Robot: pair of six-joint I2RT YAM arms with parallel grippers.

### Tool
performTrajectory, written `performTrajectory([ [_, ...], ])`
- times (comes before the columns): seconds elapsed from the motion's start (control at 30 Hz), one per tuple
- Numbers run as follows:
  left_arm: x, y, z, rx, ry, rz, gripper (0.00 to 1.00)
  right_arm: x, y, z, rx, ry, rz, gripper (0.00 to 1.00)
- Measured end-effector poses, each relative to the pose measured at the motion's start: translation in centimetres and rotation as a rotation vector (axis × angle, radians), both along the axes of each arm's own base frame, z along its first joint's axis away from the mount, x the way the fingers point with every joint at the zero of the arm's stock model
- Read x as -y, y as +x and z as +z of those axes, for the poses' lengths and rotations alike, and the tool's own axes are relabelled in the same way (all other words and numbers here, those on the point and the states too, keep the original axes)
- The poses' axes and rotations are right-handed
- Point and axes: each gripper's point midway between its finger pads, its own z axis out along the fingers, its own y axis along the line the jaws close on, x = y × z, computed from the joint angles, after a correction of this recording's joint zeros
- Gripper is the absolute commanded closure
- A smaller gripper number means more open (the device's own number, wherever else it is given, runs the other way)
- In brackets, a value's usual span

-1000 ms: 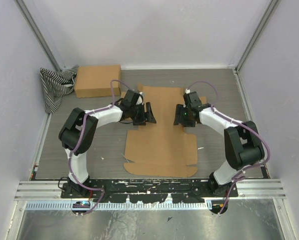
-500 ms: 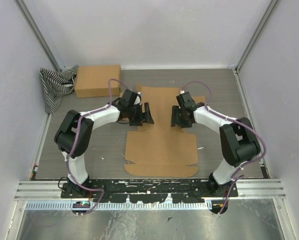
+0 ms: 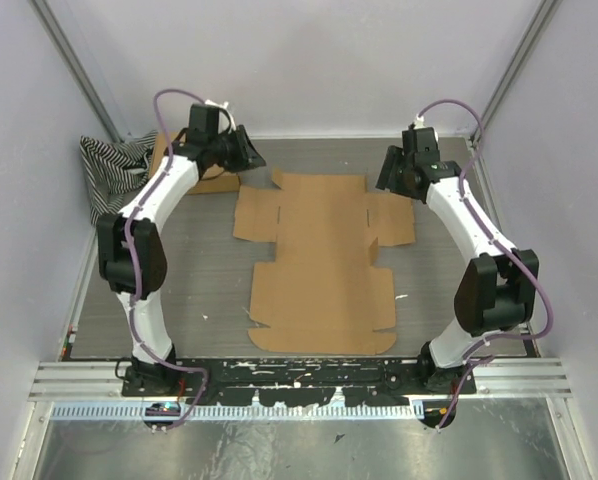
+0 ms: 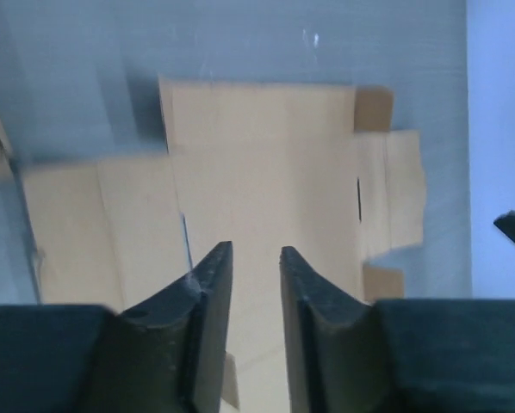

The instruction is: Fold the paper box

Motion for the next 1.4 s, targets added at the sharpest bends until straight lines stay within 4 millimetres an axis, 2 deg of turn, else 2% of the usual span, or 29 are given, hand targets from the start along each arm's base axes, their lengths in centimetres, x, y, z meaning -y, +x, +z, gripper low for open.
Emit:
performTrajectory([
  [0.1, 0.4, 3.8, 2.1, 0.061, 0.042, 0.007, 0.69, 0.9, 0.8, -1.0, -0.031, -0.008, -0.023, 0.38],
  [0.17, 1.4, 5.5, 2.4, 0.080, 0.074, -0.001, 0.67, 1.0, 1.0, -2.5, -0.076, -0.018, -0.028, 0.38],
  [0.23, 2.4, 6.5, 1.9, 0.079, 0.106, -0.010, 0.65, 1.5, 1.2, -4.1, -0.121, -0.020, -0.039, 0.38],
  [0.3, 3.2, 6.9, 0.2, 0.048, 0.137, -0.019, 0.64, 2.4, 1.4, -5.6, -0.163, -0.010, -0.058, 0.38],
  [0.4, 3.8, 6.4, -3.4, -0.033, 0.176, -0.034, 0.63, 5.5, 1.8, -7.5, -0.211, 0.009, -0.125, 0.38],
  [0.53, 3.3, 6.5, -7.8, -0.124, 0.230, -0.025, 0.63, 8.1, 2.0, -8.6, -0.237, 0.030, -0.179, 0.39],
  [0.67, 2.8, 6.9, -9.7, -0.165, 0.259, -0.015, 0.62, 7.2, 2.2, -8.4, -0.233, 0.050, -0.153, 0.39],
  [0.83, 2.4, 7.1, -9.5, -0.162, 0.276, -0.002, 0.58, 6.0, 2.2, -8.3, -0.231, 0.071, -0.120, 0.40],
  [0.9, 2.3, 7.3, -9.4, -0.155, 0.280, 0.004, 0.52, 5.8, 2.2, -8.3, -0.231, 0.077, -0.112, 0.40],
  [1.07, 1.9, 7.5, -9.5, -0.148, 0.301, 0.017, 0.44, 5.6, 2.3, -8.3, -0.228, 0.087, -0.105, 0.40],
  [1.23, 1.7, 8.1, -9.8, -0.136, 0.318, 0.031, 0.45, 5.4, 2.2, -7.9, -0.215, 0.097, -0.096, 0.40],
  [1.4, 1.7, 8.5, -10.9, -0.142, 0.323, 0.037, 0.50, 5.1, 1.8, -6.9, -0.196, 0.108, -0.087, 0.40],
])
